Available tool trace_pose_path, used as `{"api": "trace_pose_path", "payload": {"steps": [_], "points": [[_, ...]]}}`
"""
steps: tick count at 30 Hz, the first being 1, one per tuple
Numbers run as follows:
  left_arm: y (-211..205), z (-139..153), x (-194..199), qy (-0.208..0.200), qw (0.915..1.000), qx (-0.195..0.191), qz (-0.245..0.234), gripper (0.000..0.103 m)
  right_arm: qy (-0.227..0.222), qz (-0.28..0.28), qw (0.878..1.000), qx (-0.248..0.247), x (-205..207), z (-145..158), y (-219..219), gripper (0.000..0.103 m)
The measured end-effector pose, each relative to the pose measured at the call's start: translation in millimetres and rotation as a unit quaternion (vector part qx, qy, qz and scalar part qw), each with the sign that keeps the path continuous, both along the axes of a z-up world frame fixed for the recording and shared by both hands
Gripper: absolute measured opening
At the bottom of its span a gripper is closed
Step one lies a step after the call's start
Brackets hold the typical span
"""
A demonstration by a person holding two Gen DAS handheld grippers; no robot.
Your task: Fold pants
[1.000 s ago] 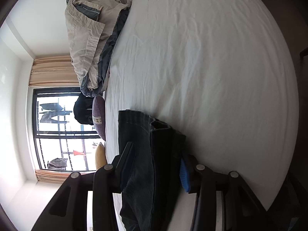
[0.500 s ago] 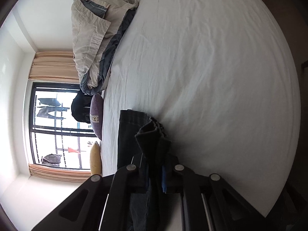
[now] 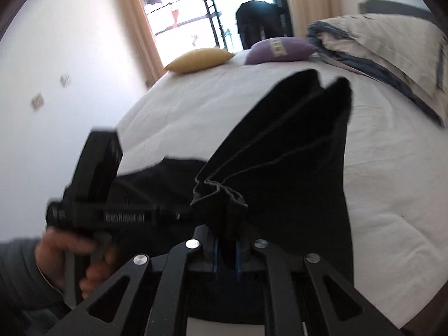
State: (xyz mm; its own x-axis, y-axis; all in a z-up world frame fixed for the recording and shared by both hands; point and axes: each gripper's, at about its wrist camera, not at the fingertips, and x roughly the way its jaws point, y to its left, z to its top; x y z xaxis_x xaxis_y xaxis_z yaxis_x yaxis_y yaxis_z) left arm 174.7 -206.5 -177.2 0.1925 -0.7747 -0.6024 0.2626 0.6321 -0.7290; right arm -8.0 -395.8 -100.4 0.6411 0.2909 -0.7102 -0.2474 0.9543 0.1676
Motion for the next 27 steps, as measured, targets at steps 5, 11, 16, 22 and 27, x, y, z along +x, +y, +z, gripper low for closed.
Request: {"api": "trace_pose_path", "payload": {"steps": [5, 11, 16, 22, 27], "points": [[44, -5, -14, 0.047, 0.9952, -0.076, 0.039, 0.044, 0.032, 0.022, 0.999, -0.031, -6, -33, 36, 0.010], [61, -10, -16, 0.086, 0.9871, -0.120, 0.063, 0.076, 0.003, 0.021, 0.997, -0.078, -11, -29, 48, 0.010], [54, -13, -9, 0.105, 0.9848, -0.127, 0.053, 0.077, -0.025, 0.036, 0.991, -0.124, -25, -25, 70, 0.010], [52, -16, -5, 0.112, 0.9882, -0.086, 0.058, 0.023, -0.036, 0.067, 0.987, -0.143, -36, -27, 97, 0.010], [67, -5, 1, 0.086, 0.9934, -0.060, 0.046, 0.007, -0.048, 0.079, 0.985, -0.143, -37, -23, 111, 0.010]]}}
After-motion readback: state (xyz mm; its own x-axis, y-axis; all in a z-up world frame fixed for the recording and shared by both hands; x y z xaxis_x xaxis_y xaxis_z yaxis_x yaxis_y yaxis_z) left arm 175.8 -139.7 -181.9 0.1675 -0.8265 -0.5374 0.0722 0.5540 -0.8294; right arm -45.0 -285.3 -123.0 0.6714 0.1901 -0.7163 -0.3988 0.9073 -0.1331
